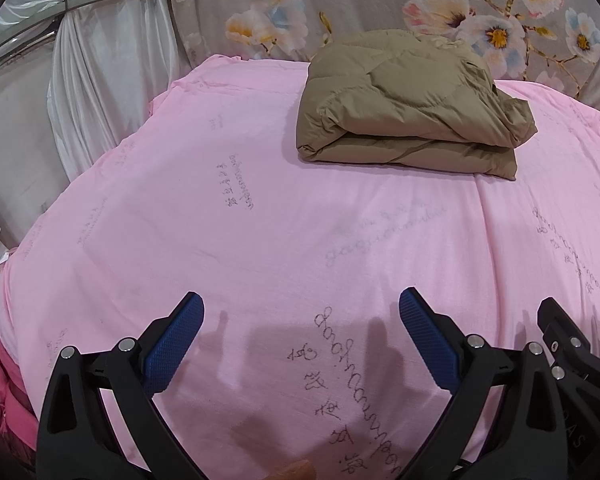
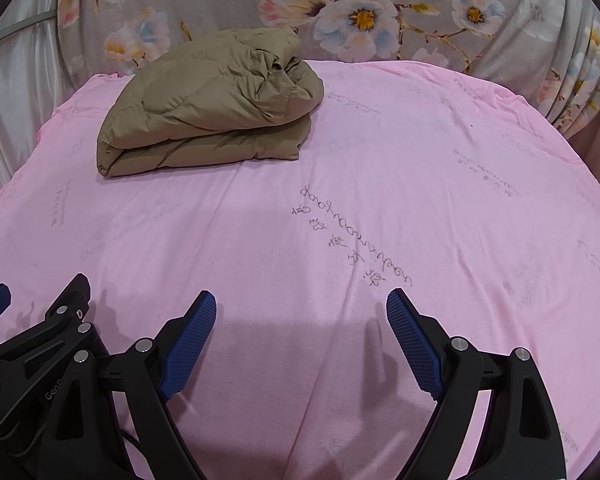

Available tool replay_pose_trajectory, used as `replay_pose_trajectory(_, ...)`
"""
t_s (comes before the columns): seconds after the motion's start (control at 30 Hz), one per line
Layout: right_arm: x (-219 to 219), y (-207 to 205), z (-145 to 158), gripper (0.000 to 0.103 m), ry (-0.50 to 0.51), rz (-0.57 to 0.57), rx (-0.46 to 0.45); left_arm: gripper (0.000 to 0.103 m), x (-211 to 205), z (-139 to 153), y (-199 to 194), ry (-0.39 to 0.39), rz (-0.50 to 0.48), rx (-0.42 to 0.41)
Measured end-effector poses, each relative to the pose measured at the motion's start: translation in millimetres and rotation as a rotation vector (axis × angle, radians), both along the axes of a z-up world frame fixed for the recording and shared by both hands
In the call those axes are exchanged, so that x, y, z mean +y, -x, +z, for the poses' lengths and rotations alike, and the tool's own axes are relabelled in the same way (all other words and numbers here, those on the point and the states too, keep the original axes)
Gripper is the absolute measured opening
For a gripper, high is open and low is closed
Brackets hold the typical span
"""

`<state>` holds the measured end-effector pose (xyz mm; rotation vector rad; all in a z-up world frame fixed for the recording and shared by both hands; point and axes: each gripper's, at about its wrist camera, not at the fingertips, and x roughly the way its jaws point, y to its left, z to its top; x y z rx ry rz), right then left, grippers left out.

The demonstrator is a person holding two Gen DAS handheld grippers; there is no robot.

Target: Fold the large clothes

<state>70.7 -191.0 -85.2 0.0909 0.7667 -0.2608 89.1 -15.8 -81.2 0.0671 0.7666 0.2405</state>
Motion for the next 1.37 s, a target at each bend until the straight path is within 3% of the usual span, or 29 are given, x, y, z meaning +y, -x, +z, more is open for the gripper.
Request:
replay_pose_trajectory(1.0, 1.8, 0.6, -0.7, 0.086, 0.001, -0.002, -0.001, 0.095, 0.6, 3.3, 0.0, -0.004, 0.010, 0.004)
replay_pose_trajectory(1.37, 3.6, 0.1, 0.9, 0.086, 0.010, 0.002, 0.000, 0.089, -5.4, 3.3, 1.0, -0.014, 0.008, -0.006)
